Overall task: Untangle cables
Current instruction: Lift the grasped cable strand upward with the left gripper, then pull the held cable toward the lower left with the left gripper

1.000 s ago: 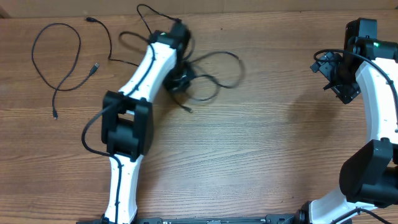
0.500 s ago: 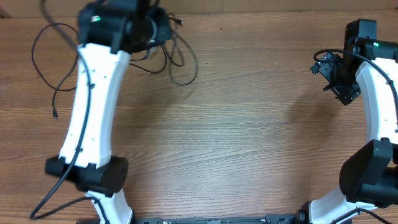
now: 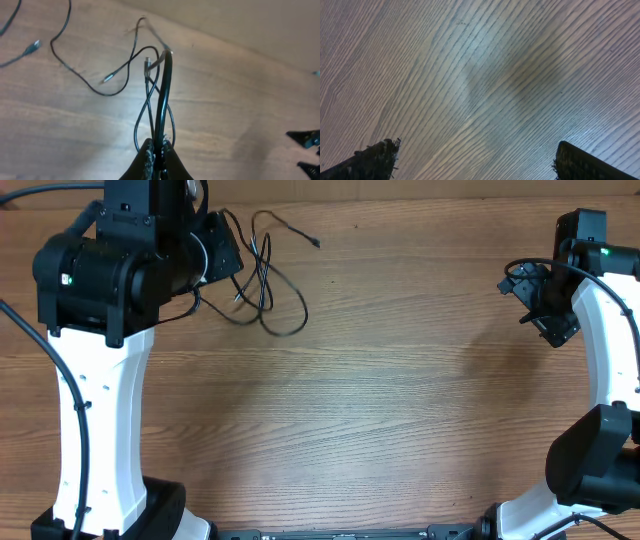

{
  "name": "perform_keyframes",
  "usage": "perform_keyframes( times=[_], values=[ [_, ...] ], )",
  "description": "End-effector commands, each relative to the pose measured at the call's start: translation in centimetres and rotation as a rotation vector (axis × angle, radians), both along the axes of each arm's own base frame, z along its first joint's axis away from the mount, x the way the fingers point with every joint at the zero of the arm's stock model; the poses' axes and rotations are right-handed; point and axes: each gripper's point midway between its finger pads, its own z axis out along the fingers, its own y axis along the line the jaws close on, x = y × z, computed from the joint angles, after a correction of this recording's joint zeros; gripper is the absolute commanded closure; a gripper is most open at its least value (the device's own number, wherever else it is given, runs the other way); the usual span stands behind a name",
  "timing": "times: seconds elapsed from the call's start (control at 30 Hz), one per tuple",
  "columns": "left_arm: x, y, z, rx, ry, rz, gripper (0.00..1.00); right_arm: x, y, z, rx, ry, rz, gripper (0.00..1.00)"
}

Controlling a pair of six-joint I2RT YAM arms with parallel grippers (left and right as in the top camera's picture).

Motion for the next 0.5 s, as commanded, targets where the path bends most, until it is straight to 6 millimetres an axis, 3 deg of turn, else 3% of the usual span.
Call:
perform_keyframes(
  times=[0.0,0.07,0.2,0.47],
  values=[
    [-0.8,1.4,0.1,0.053,0.005,-0.015,0.96,0.2,0.2,0.2,0.003,-0.010,0.002,0.00],
    [-1.3,2.7,0.2,0.062,0.011,0.014,0.96,0.2,0.2,0.2,0.003,-0.009,0.002,0.00],
    [-3.2,8.8,0.6,0.112,0.033,0.192,0.96,0.2,0.2,0.2,0.003,-0.010,0.002,0.00],
    [-7.5,17.8,2.1,0.143,0.025,0.447,0.96,0.2,0.2,0.2,0.003,-0.010,0.002,0.00]
  ],
)
